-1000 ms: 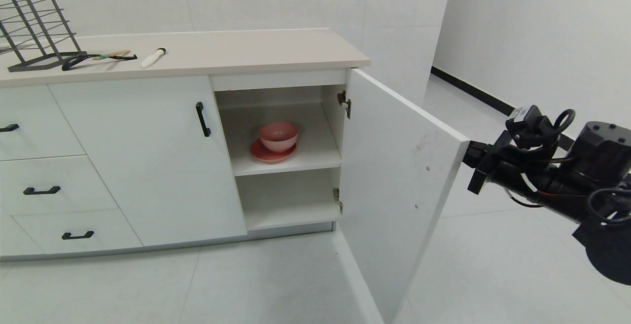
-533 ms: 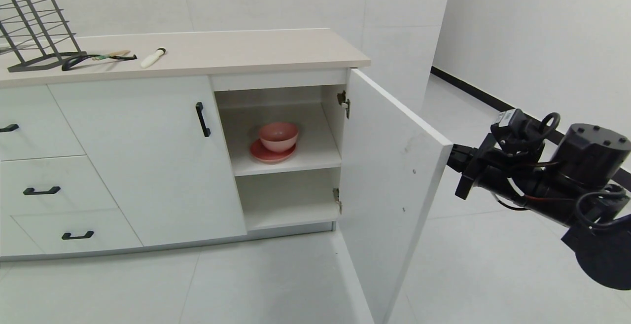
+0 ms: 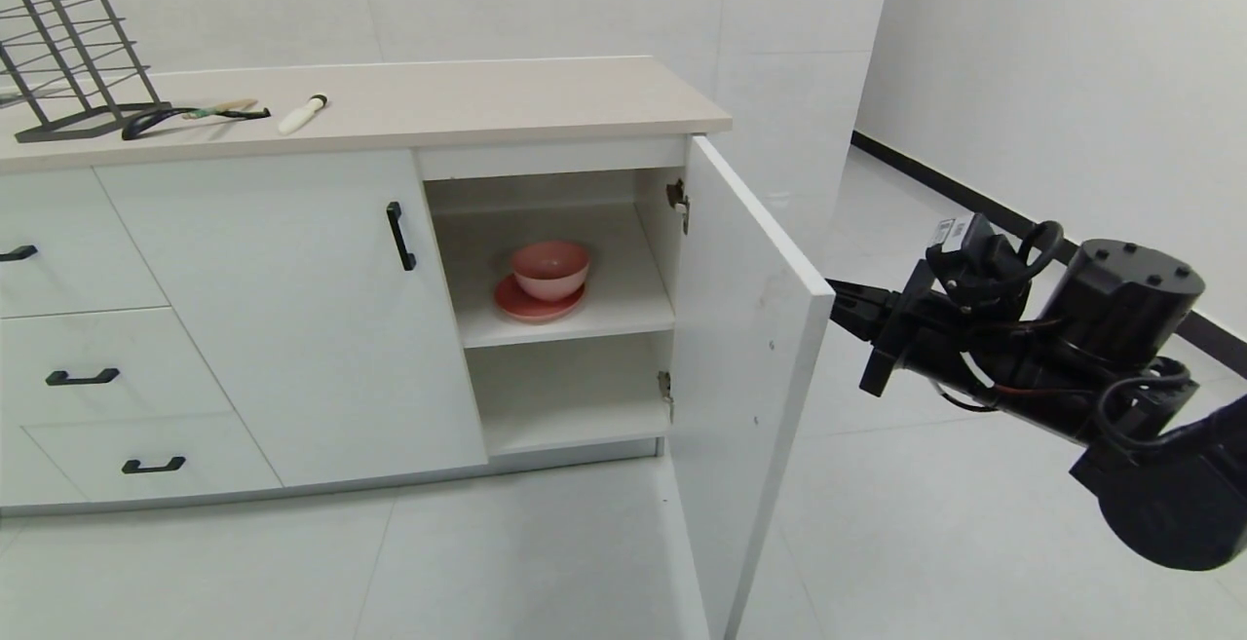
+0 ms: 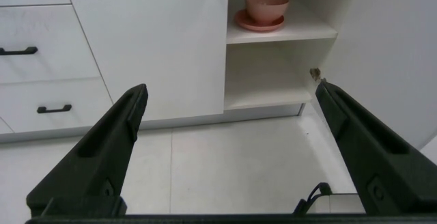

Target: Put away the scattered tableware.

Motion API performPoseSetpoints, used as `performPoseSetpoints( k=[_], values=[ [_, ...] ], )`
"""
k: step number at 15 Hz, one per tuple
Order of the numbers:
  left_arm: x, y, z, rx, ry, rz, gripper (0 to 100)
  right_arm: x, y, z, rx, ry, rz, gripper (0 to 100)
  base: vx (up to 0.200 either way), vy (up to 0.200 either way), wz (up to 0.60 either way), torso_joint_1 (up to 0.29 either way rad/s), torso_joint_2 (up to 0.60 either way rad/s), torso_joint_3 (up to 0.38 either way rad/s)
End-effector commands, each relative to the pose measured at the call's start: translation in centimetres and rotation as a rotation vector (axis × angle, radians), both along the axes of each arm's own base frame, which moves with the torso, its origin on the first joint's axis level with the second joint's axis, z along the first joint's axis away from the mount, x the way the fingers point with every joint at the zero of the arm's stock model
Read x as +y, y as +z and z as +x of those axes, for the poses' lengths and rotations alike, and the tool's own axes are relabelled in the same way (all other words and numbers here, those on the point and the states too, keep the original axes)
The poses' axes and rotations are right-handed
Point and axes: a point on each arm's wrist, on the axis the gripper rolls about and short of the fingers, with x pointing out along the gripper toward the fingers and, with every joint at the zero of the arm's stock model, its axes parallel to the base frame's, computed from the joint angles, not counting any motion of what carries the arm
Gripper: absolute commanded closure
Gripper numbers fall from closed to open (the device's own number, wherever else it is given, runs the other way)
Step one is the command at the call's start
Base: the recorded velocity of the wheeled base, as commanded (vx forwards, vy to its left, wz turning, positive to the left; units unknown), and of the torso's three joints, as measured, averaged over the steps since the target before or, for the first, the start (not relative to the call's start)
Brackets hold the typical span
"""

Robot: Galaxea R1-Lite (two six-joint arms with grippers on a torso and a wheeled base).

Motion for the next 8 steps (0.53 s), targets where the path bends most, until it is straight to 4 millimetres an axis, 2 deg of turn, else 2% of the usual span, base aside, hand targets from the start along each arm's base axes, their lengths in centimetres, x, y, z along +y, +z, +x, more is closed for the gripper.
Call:
performPoseSetpoints(
  k=[1, 5, 8],
  values=[
    [0.0, 0.0, 0.0, 0.000, 0.000, 0.000, 0, 1.1, -0.7, 0.5, 0.013, 0.029, -0.006, 100, 0.000, 0.000, 0.00, 0.000, 0.00, 0.000],
    [0.0, 0.0, 0.0, 0.000, 0.000, 0.000, 0, 3.4, -1.2, 1.7, 0.006, 0.075, 0.001, 100, 0.000, 0.000, 0.00, 0.000, 0.00, 0.000],
    [0.0, 0.0, 0.0, 0.000, 0.000, 0.000, 0, 4.1, -1.6, 2.5, 0.000, 0.086, 0.002, 100, 0.000, 0.000, 0.00, 0.000, 0.00, 0.000]
  ],
)
